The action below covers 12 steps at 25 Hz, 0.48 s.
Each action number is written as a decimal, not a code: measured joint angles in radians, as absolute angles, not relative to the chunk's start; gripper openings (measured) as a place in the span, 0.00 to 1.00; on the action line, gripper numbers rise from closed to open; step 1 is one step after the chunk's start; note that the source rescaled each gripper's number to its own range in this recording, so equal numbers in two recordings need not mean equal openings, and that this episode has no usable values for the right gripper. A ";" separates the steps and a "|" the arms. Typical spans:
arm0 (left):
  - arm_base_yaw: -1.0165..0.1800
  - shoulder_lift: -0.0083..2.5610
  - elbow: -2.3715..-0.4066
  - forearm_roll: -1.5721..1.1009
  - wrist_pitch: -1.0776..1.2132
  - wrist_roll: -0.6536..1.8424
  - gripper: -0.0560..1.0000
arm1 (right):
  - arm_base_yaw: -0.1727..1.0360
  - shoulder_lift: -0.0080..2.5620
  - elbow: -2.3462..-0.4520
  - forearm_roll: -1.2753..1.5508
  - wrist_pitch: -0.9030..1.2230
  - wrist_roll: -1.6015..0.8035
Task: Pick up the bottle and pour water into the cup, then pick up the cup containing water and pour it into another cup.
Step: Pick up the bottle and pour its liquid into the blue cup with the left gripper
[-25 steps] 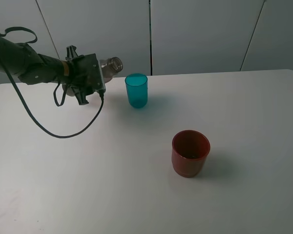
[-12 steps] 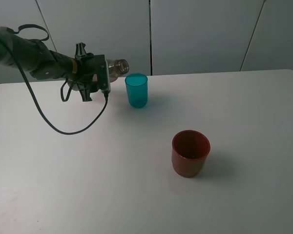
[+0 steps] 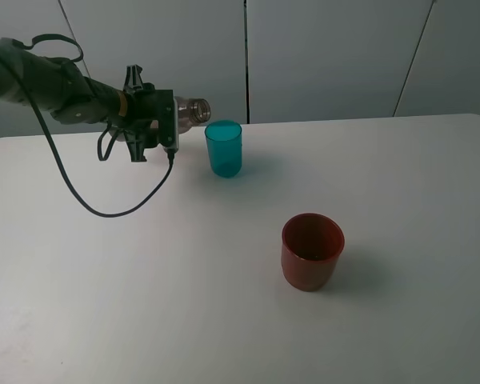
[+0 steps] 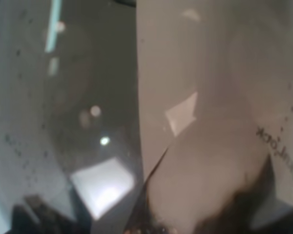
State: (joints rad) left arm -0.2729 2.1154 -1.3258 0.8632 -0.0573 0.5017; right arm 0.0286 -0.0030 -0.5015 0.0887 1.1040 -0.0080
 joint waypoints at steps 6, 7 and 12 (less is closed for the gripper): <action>-0.275 2.115 -1.343 0.898 -0.049 0.519 0.06 | 0.029 -0.003 -0.501 0.089 1.104 -0.008; -0.275 2.115 -1.345 0.901 -0.049 0.537 0.06 | 0.029 -0.003 -0.501 0.089 1.104 -0.008; -0.275 2.115 -1.347 0.905 -0.049 0.593 0.06 | 0.029 -0.003 -0.501 0.089 1.104 -0.008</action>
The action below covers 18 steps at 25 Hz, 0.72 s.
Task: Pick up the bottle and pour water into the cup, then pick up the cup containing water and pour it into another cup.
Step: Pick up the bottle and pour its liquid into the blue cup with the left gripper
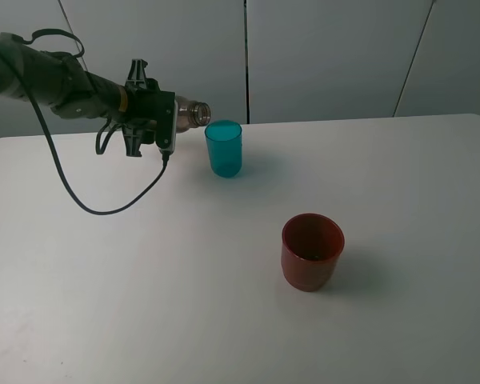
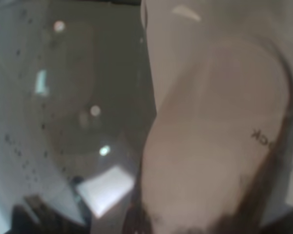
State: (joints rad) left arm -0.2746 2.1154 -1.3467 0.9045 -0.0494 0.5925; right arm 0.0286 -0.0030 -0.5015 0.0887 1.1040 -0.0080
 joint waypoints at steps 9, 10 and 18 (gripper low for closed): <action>-0.275 2.115 -1.369 0.906 -0.051 0.611 0.06 | 0.029 -0.003 -0.501 0.089 1.104 -0.008; -0.275 2.117 -1.378 0.906 -0.053 0.611 0.06 | 0.029 -0.003 -0.501 0.089 1.104 -0.008; -0.277 2.138 -1.406 0.919 -0.053 0.646 0.06 | 0.029 -0.003 -0.501 0.089 1.104 -0.008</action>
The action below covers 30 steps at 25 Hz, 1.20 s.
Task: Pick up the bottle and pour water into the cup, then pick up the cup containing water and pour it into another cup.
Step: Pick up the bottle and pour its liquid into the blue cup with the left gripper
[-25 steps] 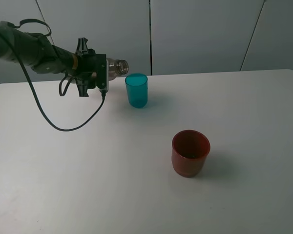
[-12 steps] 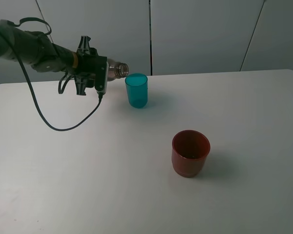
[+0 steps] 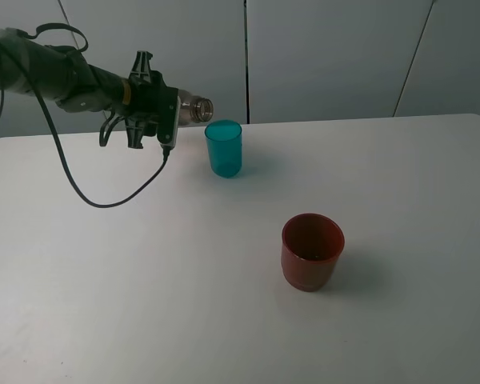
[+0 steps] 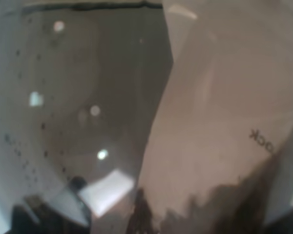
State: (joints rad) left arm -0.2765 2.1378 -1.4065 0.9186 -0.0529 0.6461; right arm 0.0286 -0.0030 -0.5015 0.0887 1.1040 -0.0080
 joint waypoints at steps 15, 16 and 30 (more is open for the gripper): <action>-0.286 2.168 -1.467 0.988 -0.037 0.683 0.06 | 0.029 -0.003 -0.501 0.089 1.104 -0.008; -0.286 2.168 -1.467 0.997 -0.042 0.684 0.06 | 0.029 -0.003 -0.501 0.089 1.104 -0.008; -0.288 2.168 -1.489 1.012 -0.065 0.750 0.06 | 0.029 -0.003 -0.501 0.089 1.104 -0.006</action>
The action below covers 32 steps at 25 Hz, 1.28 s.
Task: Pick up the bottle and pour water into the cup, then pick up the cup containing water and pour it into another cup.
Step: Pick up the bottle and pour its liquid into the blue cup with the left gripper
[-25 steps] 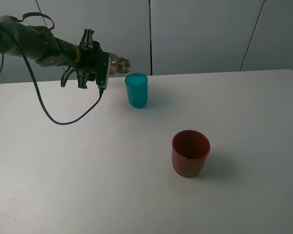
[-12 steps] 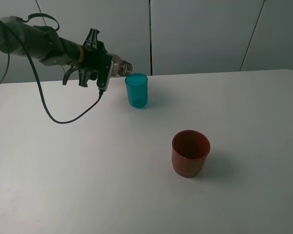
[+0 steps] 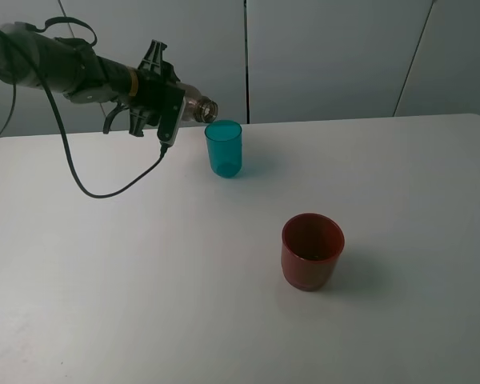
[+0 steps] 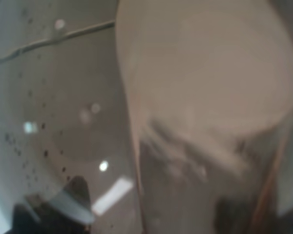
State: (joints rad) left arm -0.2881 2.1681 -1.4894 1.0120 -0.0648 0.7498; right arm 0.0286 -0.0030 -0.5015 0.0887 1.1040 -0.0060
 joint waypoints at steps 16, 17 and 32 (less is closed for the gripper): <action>-0.288 2.168 -1.496 1.014 -0.065 0.785 0.06 | 0.029 -0.003 -0.501 0.089 1.104 -0.008; -0.288 2.168 -1.496 1.014 -0.065 0.787 0.06 | 0.029 -0.003 -0.501 0.089 1.104 -0.008; -0.288 2.168 -1.496 1.020 -0.078 0.830 0.06 | 0.029 -0.003 -0.501 0.089 1.104 -0.006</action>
